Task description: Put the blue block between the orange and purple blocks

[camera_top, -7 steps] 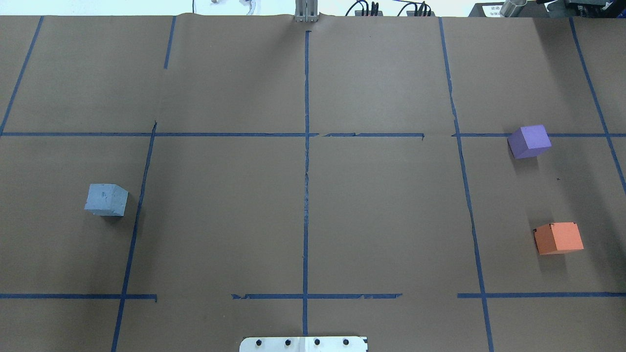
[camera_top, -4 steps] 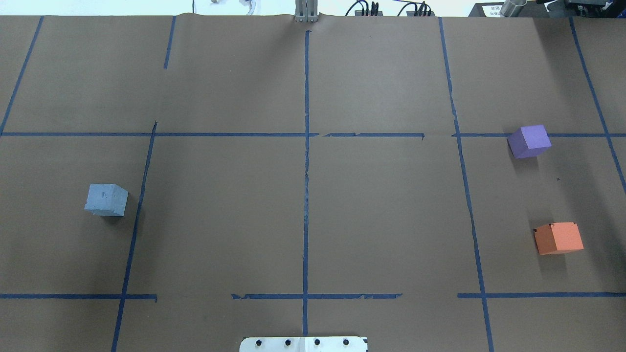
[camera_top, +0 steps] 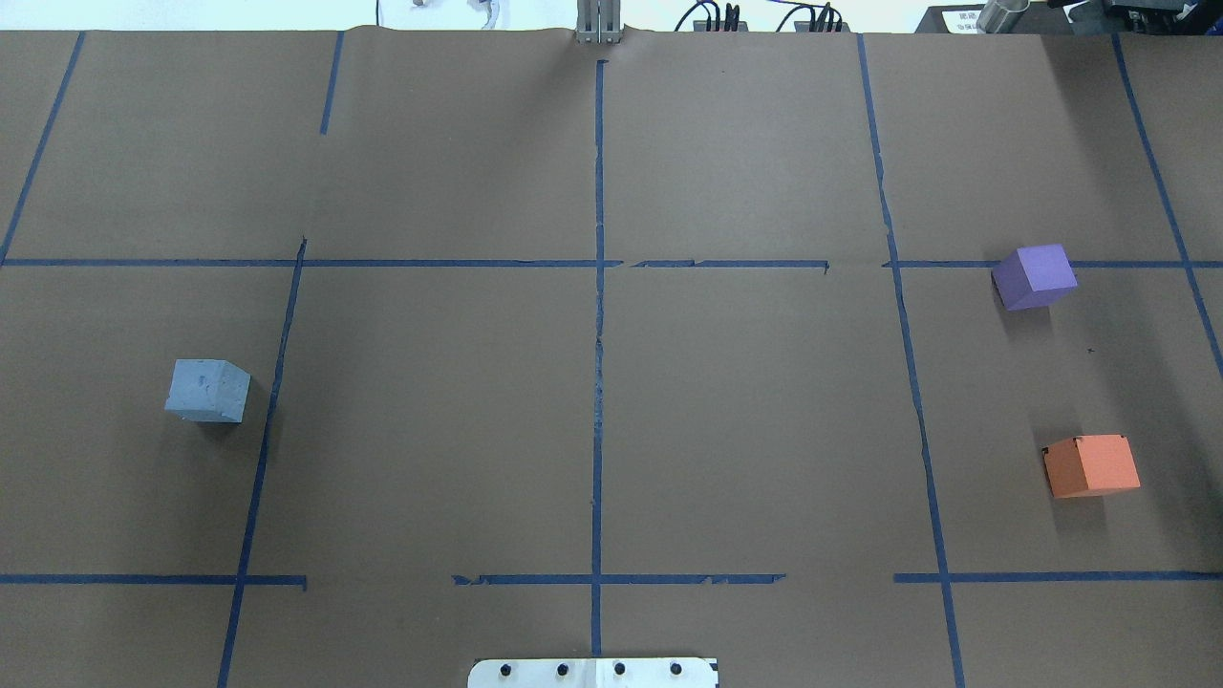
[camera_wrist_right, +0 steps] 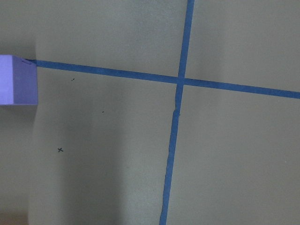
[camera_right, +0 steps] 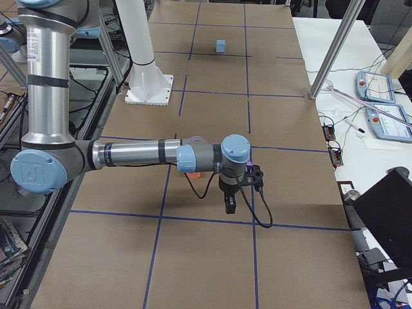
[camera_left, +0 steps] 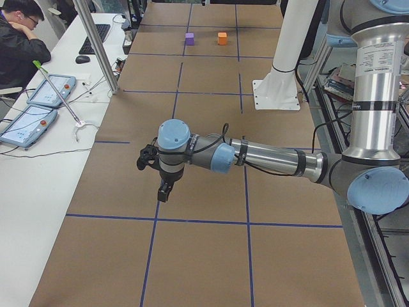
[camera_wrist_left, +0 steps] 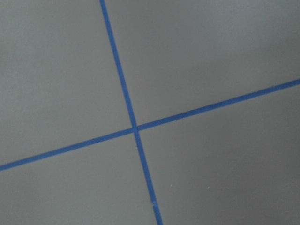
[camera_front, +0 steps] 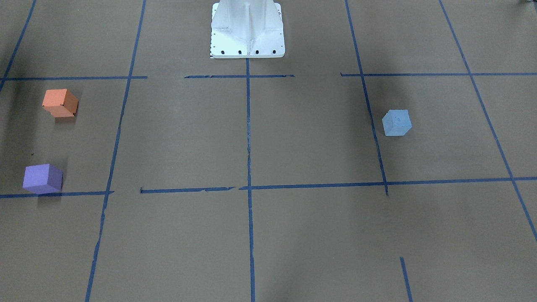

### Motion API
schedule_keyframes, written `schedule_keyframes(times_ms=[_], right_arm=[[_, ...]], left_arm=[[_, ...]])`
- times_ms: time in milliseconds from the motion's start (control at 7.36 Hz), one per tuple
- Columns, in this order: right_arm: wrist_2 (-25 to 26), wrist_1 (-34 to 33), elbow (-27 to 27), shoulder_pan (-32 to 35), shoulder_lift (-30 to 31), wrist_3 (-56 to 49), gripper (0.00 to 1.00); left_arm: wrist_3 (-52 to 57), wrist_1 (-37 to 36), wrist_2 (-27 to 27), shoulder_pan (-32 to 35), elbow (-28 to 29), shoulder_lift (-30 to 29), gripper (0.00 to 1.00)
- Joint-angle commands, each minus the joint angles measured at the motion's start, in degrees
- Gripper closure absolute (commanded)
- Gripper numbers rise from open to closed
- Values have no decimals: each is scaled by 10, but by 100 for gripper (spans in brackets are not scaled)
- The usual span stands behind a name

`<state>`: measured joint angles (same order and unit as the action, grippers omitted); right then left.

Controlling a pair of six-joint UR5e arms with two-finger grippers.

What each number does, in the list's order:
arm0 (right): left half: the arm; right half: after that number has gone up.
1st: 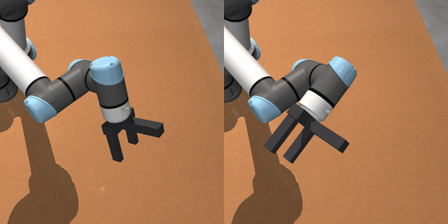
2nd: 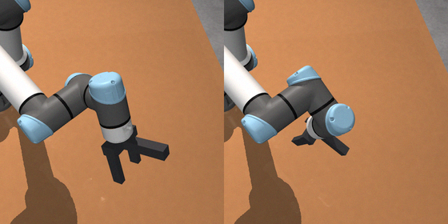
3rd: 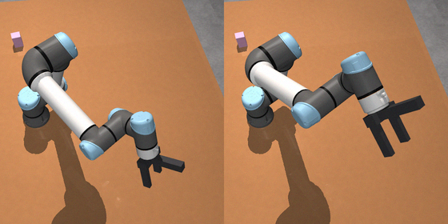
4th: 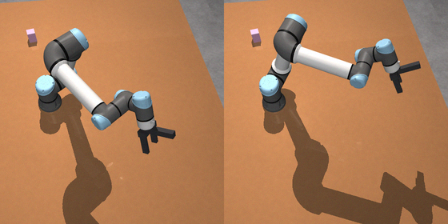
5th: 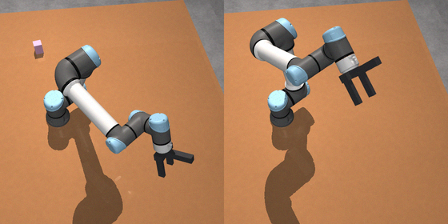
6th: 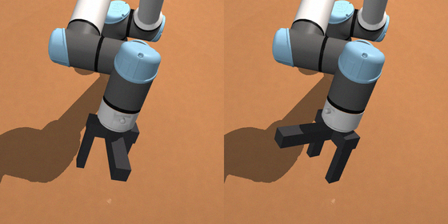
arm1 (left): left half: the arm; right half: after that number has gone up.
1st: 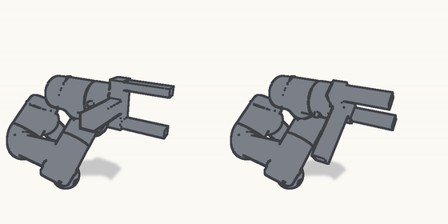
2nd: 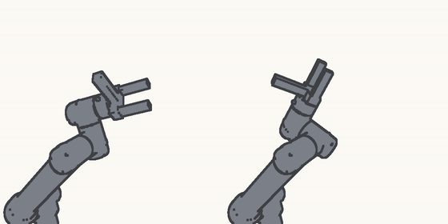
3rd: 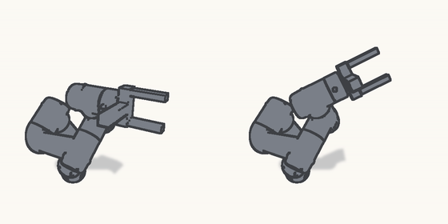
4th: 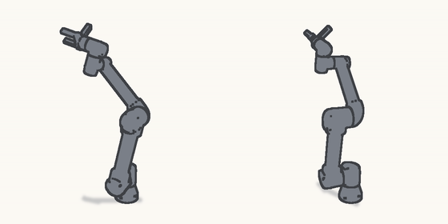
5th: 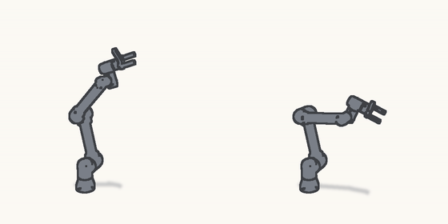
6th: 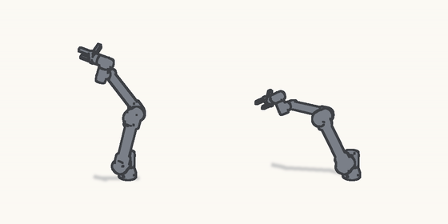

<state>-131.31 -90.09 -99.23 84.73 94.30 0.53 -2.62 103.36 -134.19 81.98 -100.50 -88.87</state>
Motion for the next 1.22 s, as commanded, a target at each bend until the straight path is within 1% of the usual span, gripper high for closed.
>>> schedule_keyframes(times_ms=[0, 136, 272, 408, 544, 680, 1087], right_arm=[[0, 0, 0, 0, 0, 0, 0], [0, 0, -1, 0, 0, 0, 0], [0, 0, 0, 0, 0, 0, 0], [0, 0, -1, 0, 0, -1, 0], [0, 0, 0, 0, 0, -1, 0], [0, 0, 0, 0, 0, -1, 0], [0, 0, 1, 0, 0, -1, 0]], left_arm=[[-168, 54, 5, -135, -12, -3, 0], [-283, 74, 20, -181, -23, -5, 0], [-389, 84, 84, -239, -48, -5, 0], [-480, 84, 142, -306, -60, -8, 0], [-530, 84, 168, -347, -59, -22, 0], [-544, 83, 187, -371, -58, -25, 0], [-544, 83, 191, -402, -41, -28, 0]])
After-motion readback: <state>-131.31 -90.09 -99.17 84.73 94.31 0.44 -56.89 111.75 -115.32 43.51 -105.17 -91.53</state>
